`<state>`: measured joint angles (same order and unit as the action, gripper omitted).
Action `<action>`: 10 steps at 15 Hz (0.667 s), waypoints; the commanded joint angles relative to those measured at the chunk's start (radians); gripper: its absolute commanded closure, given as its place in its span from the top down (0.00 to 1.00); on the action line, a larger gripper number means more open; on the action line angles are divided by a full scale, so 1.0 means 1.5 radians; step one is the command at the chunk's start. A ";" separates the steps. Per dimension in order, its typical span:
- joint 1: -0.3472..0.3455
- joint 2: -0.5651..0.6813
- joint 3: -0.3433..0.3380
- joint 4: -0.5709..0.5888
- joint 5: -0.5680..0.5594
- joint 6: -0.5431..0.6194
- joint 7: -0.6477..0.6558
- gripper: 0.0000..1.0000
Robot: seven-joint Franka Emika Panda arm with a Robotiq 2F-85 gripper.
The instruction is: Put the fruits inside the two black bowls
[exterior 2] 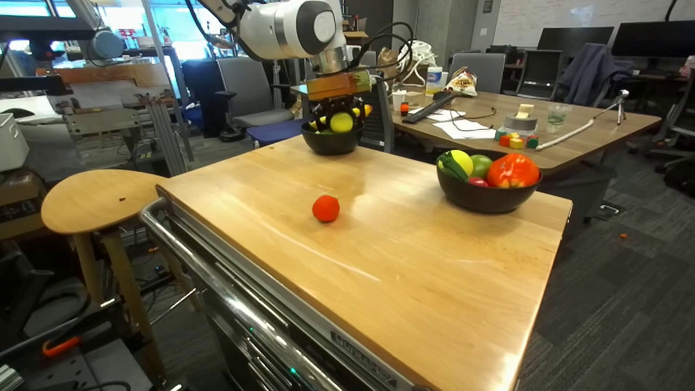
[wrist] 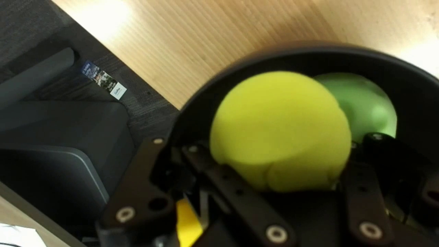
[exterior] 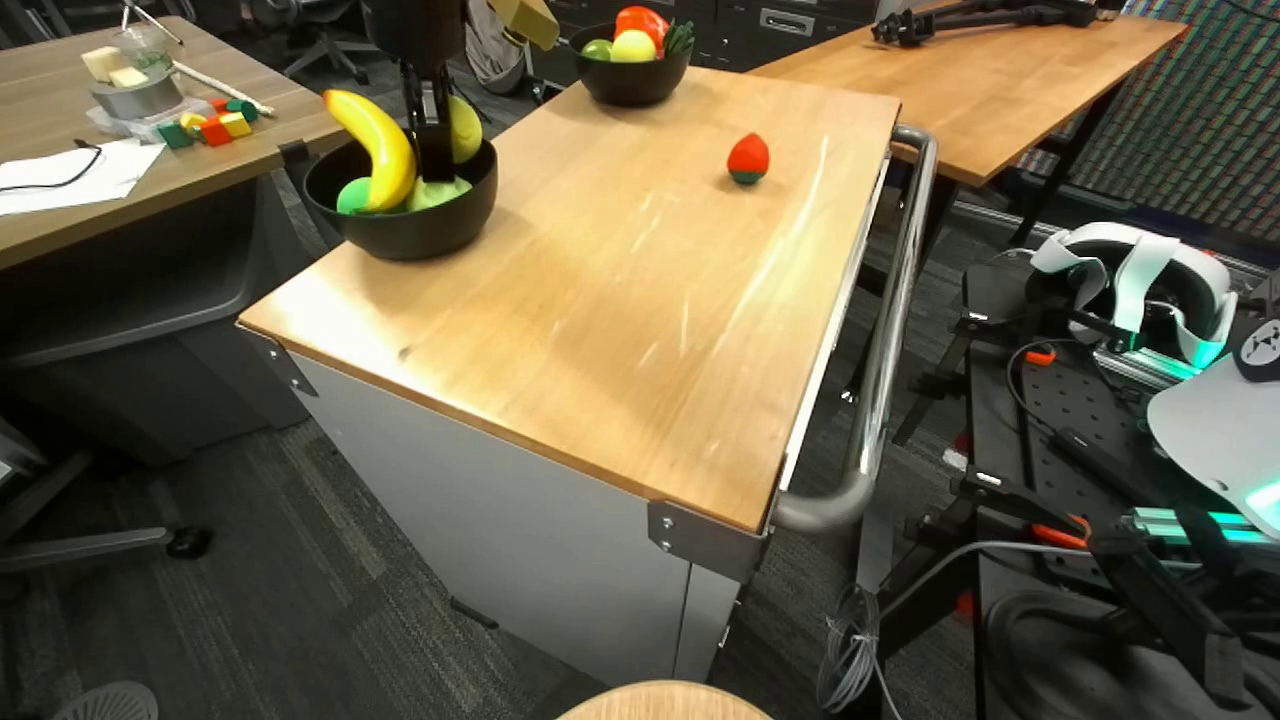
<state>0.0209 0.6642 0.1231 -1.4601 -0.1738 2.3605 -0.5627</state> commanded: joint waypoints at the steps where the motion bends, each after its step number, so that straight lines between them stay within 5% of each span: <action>1: 0.003 0.029 -0.026 0.030 -0.021 -0.045 0.010 0.03; 9: -0.005 0.003 -0.037 -0.014 -0.025 -0.037 0.000 0.02; 10: -0.005 0.000 -0.036 -0.020 -0.025 -0.034 -0.002 0.31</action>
<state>0.0161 0.6649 0.0769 -1.4454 -0.1761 2.2978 -0.5624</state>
